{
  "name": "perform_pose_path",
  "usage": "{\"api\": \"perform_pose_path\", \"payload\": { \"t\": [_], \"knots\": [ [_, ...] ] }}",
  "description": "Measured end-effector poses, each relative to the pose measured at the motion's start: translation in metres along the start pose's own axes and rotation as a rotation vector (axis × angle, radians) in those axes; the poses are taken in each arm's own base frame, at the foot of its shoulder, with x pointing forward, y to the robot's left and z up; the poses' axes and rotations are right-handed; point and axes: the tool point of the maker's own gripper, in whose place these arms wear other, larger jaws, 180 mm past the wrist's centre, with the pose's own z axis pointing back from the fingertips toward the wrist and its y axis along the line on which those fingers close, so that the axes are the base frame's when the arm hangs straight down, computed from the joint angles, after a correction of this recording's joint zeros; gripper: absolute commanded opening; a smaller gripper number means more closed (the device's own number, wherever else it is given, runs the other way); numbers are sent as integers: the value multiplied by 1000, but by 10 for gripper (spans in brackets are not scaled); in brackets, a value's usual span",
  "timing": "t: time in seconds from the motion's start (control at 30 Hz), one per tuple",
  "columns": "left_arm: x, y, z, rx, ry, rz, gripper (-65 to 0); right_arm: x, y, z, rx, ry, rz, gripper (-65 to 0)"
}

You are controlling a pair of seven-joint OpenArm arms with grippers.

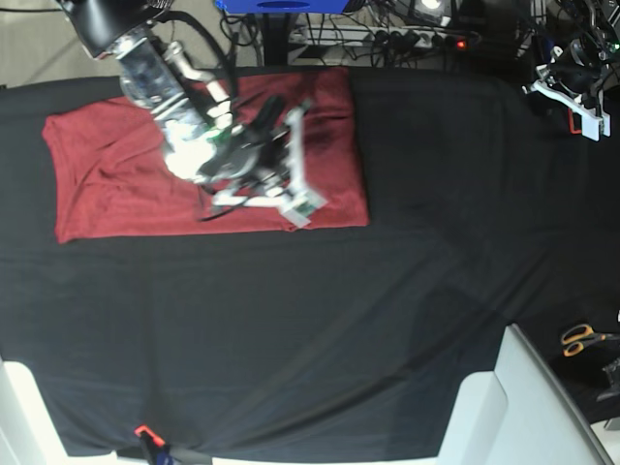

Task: Fold the T-shirt properly
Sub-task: 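Press and smooth the folded shirt's middle with the right gripper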

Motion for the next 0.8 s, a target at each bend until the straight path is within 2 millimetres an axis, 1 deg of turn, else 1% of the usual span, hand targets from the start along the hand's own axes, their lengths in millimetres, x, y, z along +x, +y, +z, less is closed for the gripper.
{"api": "perform_pose_path", "payload": {
  "t": [0.07, 0.1, 0.17, 0.23, 0.37, 0.43, 0.6, 0.7, 0.8],
  "knots": [
    [0, 0, 0, 0, 0, -1, -650, 1, 11, -8, 34, 4, 10, -642],
    [0, 0, 0, 1, 0, -1, -650, -1, 14, -13, 40, 20, 3, -642],
    [0, 0, 0, 0, 0, 0, -650, -8, 12, -21, 44, 54, -4, -642],
    [0, 0, 0, 0, 1, 0, -650, -13, 6, -26, 34, 76, -7, -642],
    [-2, 1, 1, 1, 4, 0, -650, -12, -6, -30, 21, 68, -18, -642],
    [-2, 1, 1, 3, 6, -1, -650, -14, -17, -31, 4, 70, -52, -642],
    [-2, 1, 1, 2, 4, 0, -650, -26, -45, -25, -50, 81, -110, -642],
    [-2, 1, 1, 3, 6, -1, -650, -35, -54, -22, -68, 98, -108, -642],
    [-2, 1, 1, 1, 5, 0, -650, -38, -64, -19, -87, 104, -102, -642]
  ]
}}
